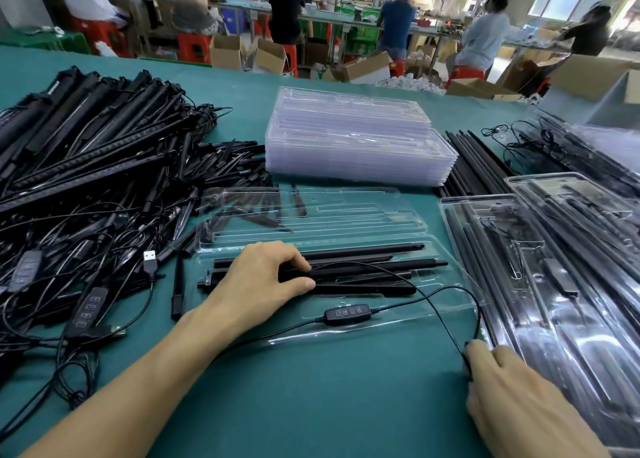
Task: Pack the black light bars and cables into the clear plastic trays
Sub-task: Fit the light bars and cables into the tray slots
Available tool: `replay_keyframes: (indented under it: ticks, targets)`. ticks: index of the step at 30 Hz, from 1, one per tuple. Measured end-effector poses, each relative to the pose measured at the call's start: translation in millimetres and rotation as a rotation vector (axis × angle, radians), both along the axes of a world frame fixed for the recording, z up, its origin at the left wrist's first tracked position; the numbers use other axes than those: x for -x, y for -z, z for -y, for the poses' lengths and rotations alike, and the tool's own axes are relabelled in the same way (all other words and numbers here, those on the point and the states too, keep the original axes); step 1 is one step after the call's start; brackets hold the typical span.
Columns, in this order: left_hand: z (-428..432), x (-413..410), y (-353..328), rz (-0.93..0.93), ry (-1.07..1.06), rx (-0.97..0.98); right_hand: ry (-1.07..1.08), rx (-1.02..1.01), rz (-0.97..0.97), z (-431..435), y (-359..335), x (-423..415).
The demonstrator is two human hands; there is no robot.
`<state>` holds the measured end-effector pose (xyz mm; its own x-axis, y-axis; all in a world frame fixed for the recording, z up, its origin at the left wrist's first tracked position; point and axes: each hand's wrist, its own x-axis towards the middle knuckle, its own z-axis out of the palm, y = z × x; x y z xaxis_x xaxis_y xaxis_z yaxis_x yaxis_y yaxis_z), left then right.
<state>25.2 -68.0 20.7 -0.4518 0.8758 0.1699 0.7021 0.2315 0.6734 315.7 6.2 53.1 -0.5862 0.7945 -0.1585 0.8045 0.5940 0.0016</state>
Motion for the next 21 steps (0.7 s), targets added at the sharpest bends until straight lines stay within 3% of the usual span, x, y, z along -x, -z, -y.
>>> replay_keyframes:
  ticks: [5,9,11,13,16,21]
  targets:
    - [2,-2,7,-0.096,0.021,-0.053,0.085,0.060,-0.132,-11,-13,-8]
    - [5,-1,9,-0.159,0.047,-0.090,0.056,-0.259,-0.728,-45,-40,-21]
    - [6,1,8,-0.184,0.058,-0.092,-0.079,-0.300,-0.884,-65,-49,-8]
    - [6,5,7,-0.189,0.075,-0.092,-0.255,-0.240,-0.855,-88,-51,14]
    - [5,7,6,-0.204,0.085,-0.095,-0.427,-0.039,-0.591,-111,-37,41]
    - [4,6,9,-0.203,0.074,-0.101,-0.400,0.126,-0.286,-111,-9,55]
